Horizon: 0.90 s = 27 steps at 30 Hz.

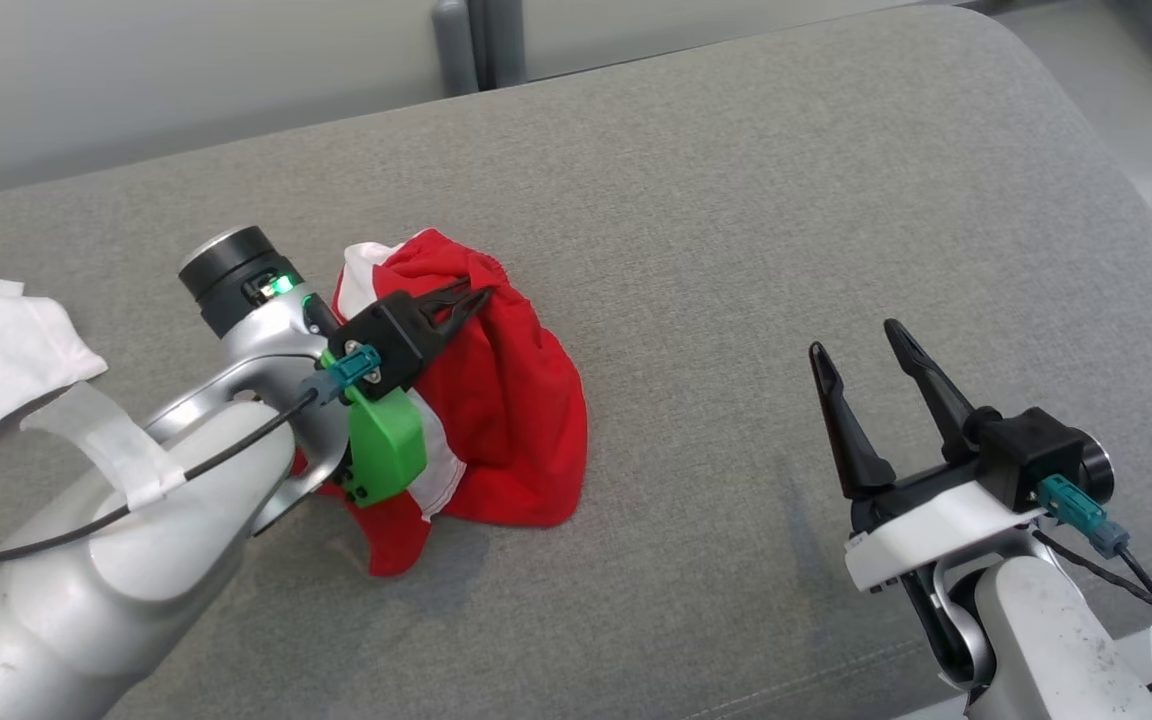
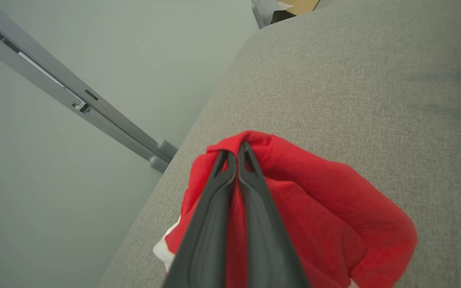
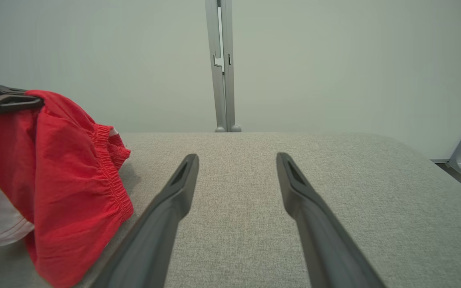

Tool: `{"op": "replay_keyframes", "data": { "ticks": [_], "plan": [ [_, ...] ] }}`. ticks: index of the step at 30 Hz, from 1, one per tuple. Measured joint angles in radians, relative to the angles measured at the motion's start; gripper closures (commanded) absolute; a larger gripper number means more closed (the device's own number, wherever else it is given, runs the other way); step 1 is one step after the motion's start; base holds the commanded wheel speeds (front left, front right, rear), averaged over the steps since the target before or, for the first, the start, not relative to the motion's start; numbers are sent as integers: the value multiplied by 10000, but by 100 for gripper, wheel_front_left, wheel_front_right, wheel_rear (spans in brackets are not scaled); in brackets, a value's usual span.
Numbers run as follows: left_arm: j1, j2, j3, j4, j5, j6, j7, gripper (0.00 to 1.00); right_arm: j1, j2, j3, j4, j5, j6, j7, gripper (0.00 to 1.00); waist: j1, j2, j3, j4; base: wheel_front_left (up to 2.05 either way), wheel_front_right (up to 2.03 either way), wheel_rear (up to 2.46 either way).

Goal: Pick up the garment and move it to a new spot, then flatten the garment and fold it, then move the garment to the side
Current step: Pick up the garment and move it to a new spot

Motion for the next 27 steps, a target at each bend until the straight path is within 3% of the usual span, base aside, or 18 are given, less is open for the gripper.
{"op": "replay_keyframes", "data": {
  "ticks": [9,20,21,22,23,25,27],
  "plan": [
    [571,-1559,-644,593,-288,0,-566,100,-279,115,-4,105,90,40,-25,0,0,0,511,-880,0,0,0],
    [924,-2360,-1498,1398,-286,0,-830,100,-420,127,-456,242,311,44,-27,0,0,0,685,-970,0,0,0],
    [993,-2456,-1616,1476,-284,0,-842,86,-420,127,-523,286,383,44,-27,0,0,0,669,-920,0,0,0],
    [1091,-2535,-1728,1532,-286,0,-876,54,-420,125,-575,330,449,44,-27,0,0,0,650,-862,0,0,0],
    [1193,-2596,-1812,1586,-297,0,-901,29,-420,121,-610,370,506,46,-27,0,0,0,630,-800,0,0,0],
    [1382,-2736,-1862,1687,-407,0,-934,2,-424,104,-665,468,604,88,-27,0,0,0,583,-657,0,0,0],
    [1509,-2886,-1793,1795,-591,0,-972,0,-465,69,-715,665,788,173,-27,0,0,0,531,-490,0,0,0]
  ]
}}
